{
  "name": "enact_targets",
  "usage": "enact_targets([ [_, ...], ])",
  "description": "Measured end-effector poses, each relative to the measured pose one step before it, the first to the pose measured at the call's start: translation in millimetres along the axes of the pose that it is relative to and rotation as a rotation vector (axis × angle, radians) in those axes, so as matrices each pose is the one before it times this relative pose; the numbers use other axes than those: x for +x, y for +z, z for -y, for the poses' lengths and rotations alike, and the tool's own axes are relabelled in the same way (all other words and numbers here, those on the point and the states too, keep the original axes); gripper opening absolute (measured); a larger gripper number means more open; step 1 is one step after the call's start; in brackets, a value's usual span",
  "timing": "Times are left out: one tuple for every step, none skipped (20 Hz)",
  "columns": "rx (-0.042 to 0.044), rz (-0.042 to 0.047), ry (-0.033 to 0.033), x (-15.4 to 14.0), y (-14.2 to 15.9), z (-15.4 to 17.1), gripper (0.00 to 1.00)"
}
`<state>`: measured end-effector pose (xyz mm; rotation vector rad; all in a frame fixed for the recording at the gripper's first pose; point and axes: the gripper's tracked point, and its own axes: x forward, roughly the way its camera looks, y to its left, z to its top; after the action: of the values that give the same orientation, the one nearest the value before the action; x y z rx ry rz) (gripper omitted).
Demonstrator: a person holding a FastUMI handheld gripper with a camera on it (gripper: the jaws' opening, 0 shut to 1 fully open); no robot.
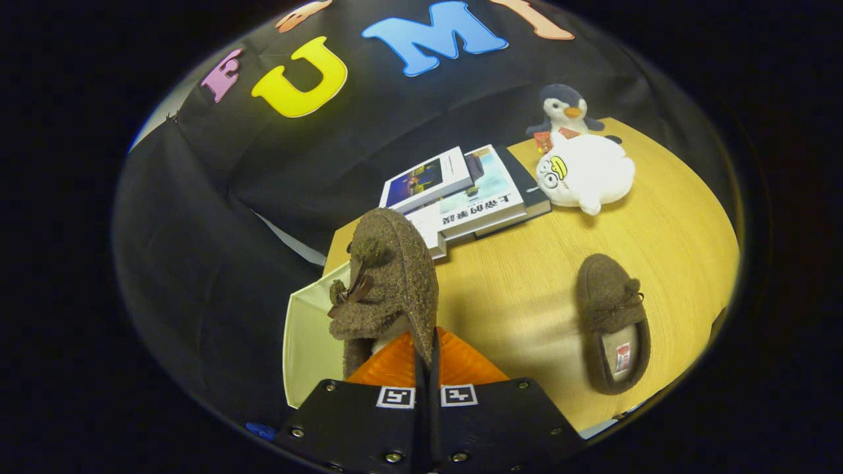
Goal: Open the storage box then place both shoes into the box .Put the left shoe in first, then the right shoe, with the right side of both shoes facing outward in a uniform manner.
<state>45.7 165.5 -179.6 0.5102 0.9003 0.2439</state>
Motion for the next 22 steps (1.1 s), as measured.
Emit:
enact_targets([
  [0.00148, 0.00316, 0.0124, -0.36, 1.14, -10.68, 0.0],
  [0.00024, 0.00172, 0.01172, 1.0, 0.94, -10.35, 0.0],
  [-0.00102, 0.00251, 0.00851, 2.1, -0.51, -9.78, 0.0],
  [-0.00647, -0.00274, 0.00469, 3.53, -1.45, -8.3, 0.0],
  [-0.00709, -0.00461, 0.00247, 3.46, -2.97, -8.4, 0.0],
  [-0.00679, -0.0025, 0.0014, 4.68, -2.03, -8.01, 0.0],
  [-0.0058, -0.00678, 0.0018, 5.0, -4.34, -7.92, 0.0],
  [-0.00415, -0.00633, 0.00501, 5.48, -3.78, -8.97, 0.0],
  [-0.00272, -0.00701, 0.00552, 5.53, -4.35, -8.5, 0.0],
  [-0.005, -0.0118, 0.0061, 6.76, -4.66, -8.35, 0.0],
  [-0.00555, -0.01119, 0.00349, 6.37, -5.45, -7.64, 0.0],
  [-0.00777, -0.01204, -0.00101, 6.97, -4.9, -5.91, 0.0],
  [-0.00837, -0.01017, -0.00469, 7.1, -6.4, -4.98, 0.0],
  [-0.00723, -0.00869, -0.005, 6.82, -5.26, -4.99, 0.0],
  [-0.00508, -0.00962, -0.00332, 6.61, -6.27, -4.7, 0.0],
  [-0.0032, -0.01343, -0.00169, 7.1, -6.91, -4.24, 0.0],
  [-0.00091, -0.0136, -0.00244, 6.49, -6.98, -2.84, 0.0],
  [-0.0019, -0.01073, -0.0041, 6.0, -6.14, -2.88, 0.0],
  [-0.00324, -0.01145, -0.0065, 5.95, -6.59, -1.79, 0.0],
  [-0.00169, -0.01156, -0.00822, 5.77, -5.81, -0.64, 0.0],
  [-0.00025, -0.00975, -0.0073, 5.53, -5.3, -1.06, 0.0],
  [0.00057, -0.00944, -0.00812, 5.75, -5.02, -0.62, 0.0],
])
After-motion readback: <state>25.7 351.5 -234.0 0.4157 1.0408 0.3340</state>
